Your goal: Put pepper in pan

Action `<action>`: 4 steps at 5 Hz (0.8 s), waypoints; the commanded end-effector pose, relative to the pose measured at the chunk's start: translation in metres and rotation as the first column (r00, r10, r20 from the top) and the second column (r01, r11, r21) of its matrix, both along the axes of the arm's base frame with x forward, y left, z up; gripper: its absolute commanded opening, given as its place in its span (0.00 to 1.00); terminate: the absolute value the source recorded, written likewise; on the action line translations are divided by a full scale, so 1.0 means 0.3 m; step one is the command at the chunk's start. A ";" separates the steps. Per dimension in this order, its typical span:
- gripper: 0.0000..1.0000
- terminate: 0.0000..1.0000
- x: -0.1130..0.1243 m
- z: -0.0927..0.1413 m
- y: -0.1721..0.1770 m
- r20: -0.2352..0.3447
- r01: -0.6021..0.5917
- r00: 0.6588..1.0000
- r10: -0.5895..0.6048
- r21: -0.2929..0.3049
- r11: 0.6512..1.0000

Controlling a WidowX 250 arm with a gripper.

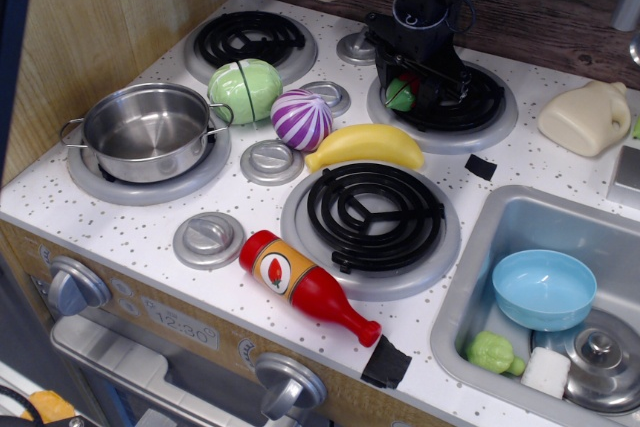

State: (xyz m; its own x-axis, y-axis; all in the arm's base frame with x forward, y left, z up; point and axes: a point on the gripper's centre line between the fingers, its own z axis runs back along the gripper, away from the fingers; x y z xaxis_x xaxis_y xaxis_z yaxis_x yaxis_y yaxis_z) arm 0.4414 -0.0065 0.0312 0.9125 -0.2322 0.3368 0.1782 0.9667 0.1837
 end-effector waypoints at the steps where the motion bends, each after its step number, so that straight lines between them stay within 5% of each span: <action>1: 0.00 0.00 -0.053 0.218 0.027 0.008 -0.064 0.998 0.063 0.080 0.995; 4: 0.00 0.00 -0.348 0.356 0.240 -0.125 -0.136 0.978 0.169 0.238 0.962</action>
State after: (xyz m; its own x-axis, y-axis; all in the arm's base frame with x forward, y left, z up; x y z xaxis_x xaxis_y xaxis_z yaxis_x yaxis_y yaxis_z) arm 0.3155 0.0755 0.1177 0.9908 -0.1092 0.0794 0.0717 0.9240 0.3756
